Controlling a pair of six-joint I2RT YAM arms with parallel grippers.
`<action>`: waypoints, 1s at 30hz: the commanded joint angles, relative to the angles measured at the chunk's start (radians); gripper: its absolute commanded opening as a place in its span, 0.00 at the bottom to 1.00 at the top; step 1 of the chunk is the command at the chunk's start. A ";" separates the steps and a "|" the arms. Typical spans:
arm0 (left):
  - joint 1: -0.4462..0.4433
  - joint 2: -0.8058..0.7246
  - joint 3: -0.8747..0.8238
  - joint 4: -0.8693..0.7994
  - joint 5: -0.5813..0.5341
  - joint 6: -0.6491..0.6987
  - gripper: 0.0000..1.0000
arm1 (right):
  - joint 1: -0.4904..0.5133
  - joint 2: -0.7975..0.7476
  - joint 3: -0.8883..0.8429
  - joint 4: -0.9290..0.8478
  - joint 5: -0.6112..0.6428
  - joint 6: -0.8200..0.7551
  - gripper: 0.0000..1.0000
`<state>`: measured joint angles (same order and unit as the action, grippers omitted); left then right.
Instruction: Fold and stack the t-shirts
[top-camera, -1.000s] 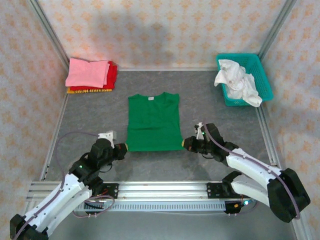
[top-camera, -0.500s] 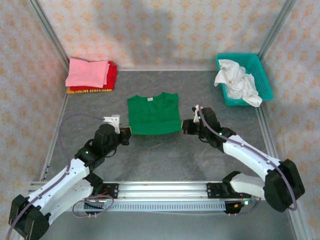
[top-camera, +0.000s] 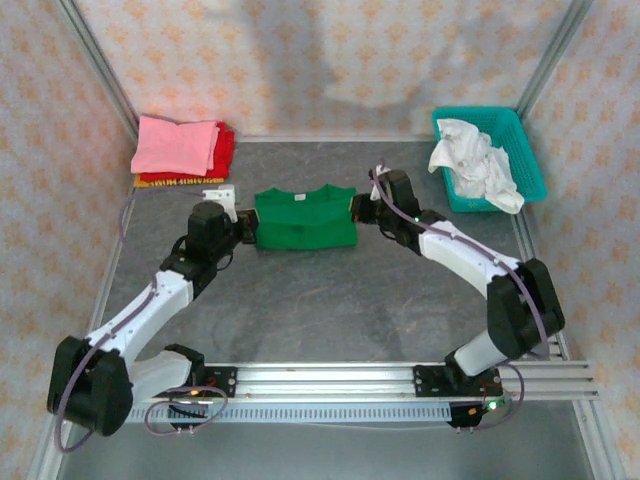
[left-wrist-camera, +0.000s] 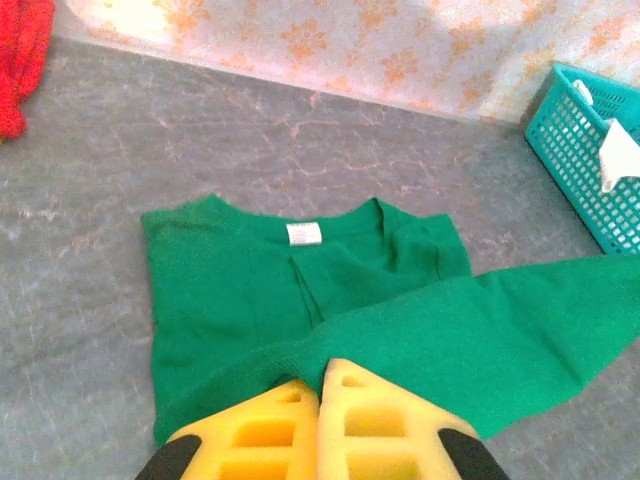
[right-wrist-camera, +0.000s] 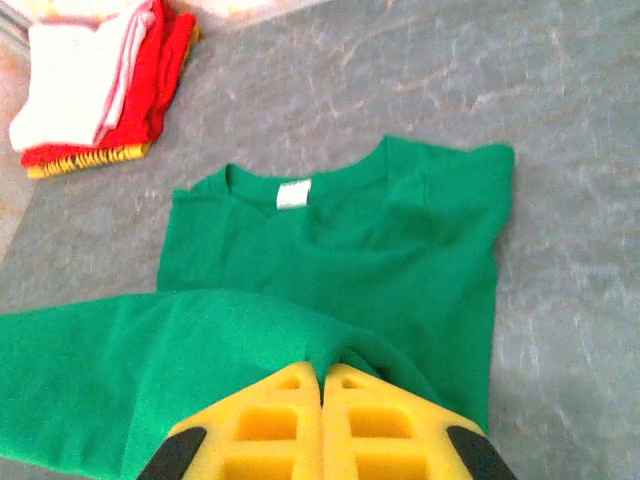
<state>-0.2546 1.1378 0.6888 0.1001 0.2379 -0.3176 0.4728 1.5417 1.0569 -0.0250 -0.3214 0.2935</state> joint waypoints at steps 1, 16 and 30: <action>0.031 0.068 0.078 0.064 0.059 0.044 0.00 | -0.031 0.062 0.086 0.025 -0.033 -0.023 0.00; 0.146 0.598 0.534 -0.004 0.037 0.076 0.53 | -0.121 0.420 0.433 -0.004 -0.025 -0.043 0.30; 0.063 0.577 0.495 -0.124 -0.026 -0.026 0.62 | -0.049 0.314 0.349 -0.084 -0.209 -0.033 0.23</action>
<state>-0.1486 1.7603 1.2392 0.0231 0.2272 -0.3389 0.3630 1.9163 1.4780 -0.1368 -0.4583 0.2672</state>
